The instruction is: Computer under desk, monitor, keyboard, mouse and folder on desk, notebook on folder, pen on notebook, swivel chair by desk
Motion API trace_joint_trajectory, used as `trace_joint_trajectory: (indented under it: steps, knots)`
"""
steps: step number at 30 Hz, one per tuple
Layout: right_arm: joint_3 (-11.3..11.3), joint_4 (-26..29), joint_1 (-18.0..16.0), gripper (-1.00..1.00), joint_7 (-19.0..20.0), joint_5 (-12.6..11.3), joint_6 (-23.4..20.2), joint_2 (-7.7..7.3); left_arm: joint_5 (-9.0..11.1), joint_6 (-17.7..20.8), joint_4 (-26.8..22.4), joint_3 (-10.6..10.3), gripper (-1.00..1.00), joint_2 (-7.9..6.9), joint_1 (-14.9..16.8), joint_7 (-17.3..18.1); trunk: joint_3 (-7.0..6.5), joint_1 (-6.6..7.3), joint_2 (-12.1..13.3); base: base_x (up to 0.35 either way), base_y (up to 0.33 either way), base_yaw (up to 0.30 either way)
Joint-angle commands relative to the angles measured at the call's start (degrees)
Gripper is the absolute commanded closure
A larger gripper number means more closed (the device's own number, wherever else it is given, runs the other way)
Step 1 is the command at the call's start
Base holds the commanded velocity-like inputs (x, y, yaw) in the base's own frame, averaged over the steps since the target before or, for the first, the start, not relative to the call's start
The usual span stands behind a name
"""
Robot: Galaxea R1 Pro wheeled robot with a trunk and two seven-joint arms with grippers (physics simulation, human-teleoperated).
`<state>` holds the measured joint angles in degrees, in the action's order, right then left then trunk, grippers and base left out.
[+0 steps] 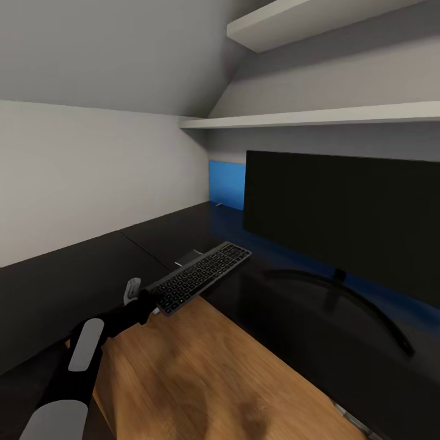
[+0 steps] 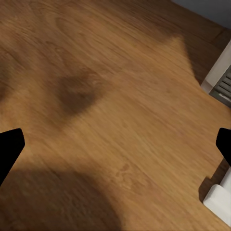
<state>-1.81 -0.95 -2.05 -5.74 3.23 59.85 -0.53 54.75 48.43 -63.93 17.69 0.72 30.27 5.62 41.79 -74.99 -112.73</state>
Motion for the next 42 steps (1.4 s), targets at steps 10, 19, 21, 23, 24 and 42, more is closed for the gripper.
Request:
trace_joint_trajectory:
  steps: [10,19,21,23,24,42]
  knots:
    - [-0.21,-0.1,-0.06,-1.0,-0.62,0.35,0.15,0.0,-1.28,0.35,0.03,0.23,1.0,0.06,0.05,0.44,0.06,0.01,-0.03,0.0,0.0,0.0]
    - [-0.21,-0.1,-0.06,-1.0,-0.67,0.29,0.15,0.0,-1.29,0.47,0.04,0.2,1.0,0.02,0.05,0.44,0.06,0.01,-0.03,0.0,0.0,0.0]
    - [-0.16,-0.1,-0.06,-1.0,-0.67,0.29,0.15,-0.03,-1.27,0.55,0.04,0.19,1.0,0.0,0.05,0.44,0.06,0.01,-0.03,0.0,0.0,0.0]
    - [-0.11,-0.1,-0.06,-1.0,-0.67,0.29,0.15,-0.08,-1.25,0.58,0.04,0.22,1.0,-0.01,0.05,0.44,0.06,0.01,-0.03,0.0,0.0,0.0]
    - [-0.08,-0.09,-0.06,-1.0,-0.67,0.29,0.15,-0.18,-1.24,0.62,0.04,0.23,1.0,-0.01,0.05,0.44,0.06,0.01,-0.03,0.0,0.0,0.0]
    - [-0.04,-0.01,-0.06,-1.0,-0.67,0.29,0.15,-0.4,-1.19,0.52,0.47,0.5,1.0,-0.1,0.05,0.36,0.06,0.01,-0.03,0.0,0.0,0.0]
